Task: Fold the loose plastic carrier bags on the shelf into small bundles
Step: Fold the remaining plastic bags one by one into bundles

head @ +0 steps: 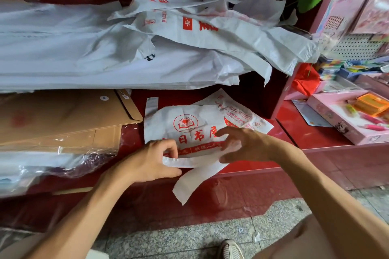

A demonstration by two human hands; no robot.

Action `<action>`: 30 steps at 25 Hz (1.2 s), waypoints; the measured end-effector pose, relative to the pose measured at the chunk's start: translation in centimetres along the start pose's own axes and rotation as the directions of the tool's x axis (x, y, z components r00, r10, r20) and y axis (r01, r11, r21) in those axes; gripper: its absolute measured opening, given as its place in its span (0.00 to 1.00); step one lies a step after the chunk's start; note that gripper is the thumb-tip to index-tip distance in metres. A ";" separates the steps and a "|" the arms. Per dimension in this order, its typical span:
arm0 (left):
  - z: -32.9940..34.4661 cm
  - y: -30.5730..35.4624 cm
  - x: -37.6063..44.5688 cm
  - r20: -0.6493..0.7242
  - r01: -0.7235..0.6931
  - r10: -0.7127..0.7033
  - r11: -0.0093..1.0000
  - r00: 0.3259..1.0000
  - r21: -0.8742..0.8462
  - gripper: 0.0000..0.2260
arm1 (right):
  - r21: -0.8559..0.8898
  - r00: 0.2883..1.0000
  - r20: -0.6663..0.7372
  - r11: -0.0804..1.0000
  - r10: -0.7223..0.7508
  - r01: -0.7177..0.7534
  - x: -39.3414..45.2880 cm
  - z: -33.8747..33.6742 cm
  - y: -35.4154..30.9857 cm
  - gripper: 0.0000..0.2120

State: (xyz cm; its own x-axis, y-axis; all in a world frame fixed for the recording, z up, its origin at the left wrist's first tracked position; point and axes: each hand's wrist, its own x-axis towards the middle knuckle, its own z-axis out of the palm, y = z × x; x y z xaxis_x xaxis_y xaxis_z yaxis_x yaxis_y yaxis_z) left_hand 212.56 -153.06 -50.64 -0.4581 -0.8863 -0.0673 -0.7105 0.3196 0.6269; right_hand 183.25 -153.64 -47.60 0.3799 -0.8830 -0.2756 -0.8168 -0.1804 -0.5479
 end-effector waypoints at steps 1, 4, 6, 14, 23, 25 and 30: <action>-0.2 -0.1 0.0 -0.001 0.024 -0.024 0.998 1.000 -0.066 0.12 | -0.064 1.000 -0.024 0.998 0.005 -0.006 -0.1 0.2 0.5 0.29; -0.8 -0.3 -0.1 -0.085 0.110 -0.127 0.978 0.988 -0.174 0.12 | -0.063 0.989 -0.151 0.998 0.000 -0.010 0.0 -0.2 2.0 0.12; -1.0 0.0 -0.4 -0.130 0.154 -0.199 0.944 0.971 -0.292 0.15 | 0.122 0.974 -0.213 0.991 0.077 -0.051 -0.2 -0.6 2.9 0.06; -1.1 -0.6 -0.4 -0.148 0.210 -0.342 0.809 0.928 -0.550 0.10 | 0.675 0.899 -0.434 0.682 0.060 0.280 0.5 -0.4 1.7 0.05; -1.9 -2.4 -0.6 -0.122 0.302 -0.400 0.829 0.908 -0.472 0.31 | 0.573 0.927 -0.371 0.798 0.049 0.187 1.6 -0.1 3.6 0.04; -1.8 -2.4 -0.7 -0.110 0.288 -0.356 0.872 0.928 -0.396 0.17 | 0.630 0.964 -0.267 0.757 0.001 0.174 1.3 -0.1 3.9 0.11; -1.5 -1.5 -0.6 -0.196 0.152 -0.224 0.933 0.955 -0.327 0.15 | 0.353 0.930 -0.340 0.898 -0.139 0.263 2.0 1.5 3.4 0.27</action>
State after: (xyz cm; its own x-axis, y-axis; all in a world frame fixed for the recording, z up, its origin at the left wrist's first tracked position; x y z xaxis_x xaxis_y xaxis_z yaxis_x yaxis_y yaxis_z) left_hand 214.67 -153.45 -50.39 -0.1734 -0.9834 -0.0531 -0.5575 0.0536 0.8284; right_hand 181.83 -155.34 -51.19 0.3194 -0.9435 0.0882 -0.4806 -0.2415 -0.8430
